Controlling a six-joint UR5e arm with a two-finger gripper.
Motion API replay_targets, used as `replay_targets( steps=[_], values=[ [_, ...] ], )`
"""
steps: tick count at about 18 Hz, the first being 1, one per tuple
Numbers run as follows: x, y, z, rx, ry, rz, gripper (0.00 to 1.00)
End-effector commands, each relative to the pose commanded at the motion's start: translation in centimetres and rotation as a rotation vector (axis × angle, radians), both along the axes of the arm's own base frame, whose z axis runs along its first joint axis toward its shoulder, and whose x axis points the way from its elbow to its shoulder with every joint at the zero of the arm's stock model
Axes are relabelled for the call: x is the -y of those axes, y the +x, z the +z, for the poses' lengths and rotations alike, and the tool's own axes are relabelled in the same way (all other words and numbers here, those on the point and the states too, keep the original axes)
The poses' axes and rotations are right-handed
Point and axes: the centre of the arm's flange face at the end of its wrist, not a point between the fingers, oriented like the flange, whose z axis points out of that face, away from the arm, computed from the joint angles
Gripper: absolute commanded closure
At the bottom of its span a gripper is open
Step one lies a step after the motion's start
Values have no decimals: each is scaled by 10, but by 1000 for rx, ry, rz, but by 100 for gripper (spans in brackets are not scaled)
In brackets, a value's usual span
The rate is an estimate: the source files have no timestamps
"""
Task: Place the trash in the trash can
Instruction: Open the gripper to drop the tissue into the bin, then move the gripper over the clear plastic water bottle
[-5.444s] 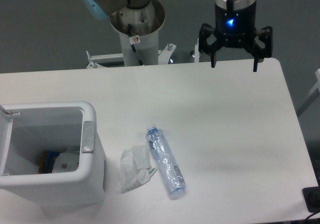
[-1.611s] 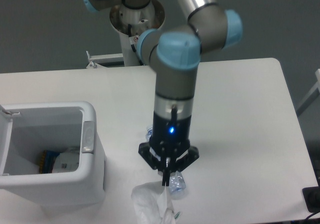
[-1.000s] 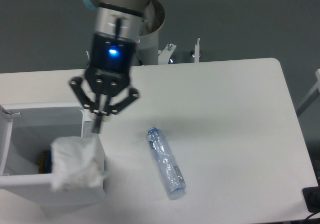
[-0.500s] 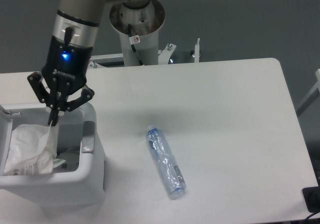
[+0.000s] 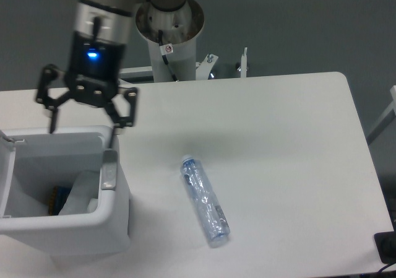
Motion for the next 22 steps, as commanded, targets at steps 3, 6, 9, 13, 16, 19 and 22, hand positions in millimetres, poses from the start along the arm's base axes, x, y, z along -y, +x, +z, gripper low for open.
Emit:
replay_targets(
  steps=[3, 6, 9, 13, 16, 19, 22],
  values=[
    [-10, -52, -52, 57, -77, 54, 0],
    [-30, -88, -104, 152, -220, 79, 0],
    [-39, -107, -152, 196, -335, 102, 0],
    [-50, -110, -207, 214, -416, 65, 0],
    [-61, -107, -242, 193, -483, 19, 0],
    [-67, -98, -271, 211, -525, -4, 0],
    [-69, -97, -284, 205, -557, -1, 0]
  ],
)
